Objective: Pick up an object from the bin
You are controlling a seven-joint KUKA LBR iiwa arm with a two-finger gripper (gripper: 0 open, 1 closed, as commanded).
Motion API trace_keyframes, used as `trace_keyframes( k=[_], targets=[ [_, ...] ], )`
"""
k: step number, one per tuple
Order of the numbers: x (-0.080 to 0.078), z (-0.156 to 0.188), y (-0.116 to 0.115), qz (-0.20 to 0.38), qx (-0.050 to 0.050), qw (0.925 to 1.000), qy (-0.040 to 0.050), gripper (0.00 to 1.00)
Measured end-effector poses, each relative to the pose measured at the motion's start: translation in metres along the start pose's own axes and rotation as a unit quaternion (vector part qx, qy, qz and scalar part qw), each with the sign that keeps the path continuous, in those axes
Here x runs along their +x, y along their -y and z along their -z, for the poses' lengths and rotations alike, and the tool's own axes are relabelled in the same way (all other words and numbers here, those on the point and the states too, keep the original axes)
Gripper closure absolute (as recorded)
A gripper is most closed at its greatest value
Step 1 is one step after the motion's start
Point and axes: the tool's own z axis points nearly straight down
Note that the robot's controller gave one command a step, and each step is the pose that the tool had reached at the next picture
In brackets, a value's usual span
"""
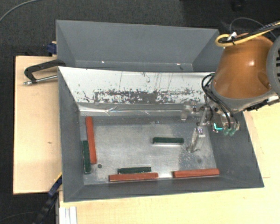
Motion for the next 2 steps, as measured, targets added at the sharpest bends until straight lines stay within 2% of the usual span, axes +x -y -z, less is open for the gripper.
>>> trace_keyframes(
  k=[1, 2],
  targets=[
    [0.0112, -0.1344, -0.047, 0.018, 0.0, 0.9998, 0.0021, 0.0],
    [0.008, -0.1283, -0.0465, 0.018, 0.0, 0.9998, 0.0073, 1.0]
  ],
)
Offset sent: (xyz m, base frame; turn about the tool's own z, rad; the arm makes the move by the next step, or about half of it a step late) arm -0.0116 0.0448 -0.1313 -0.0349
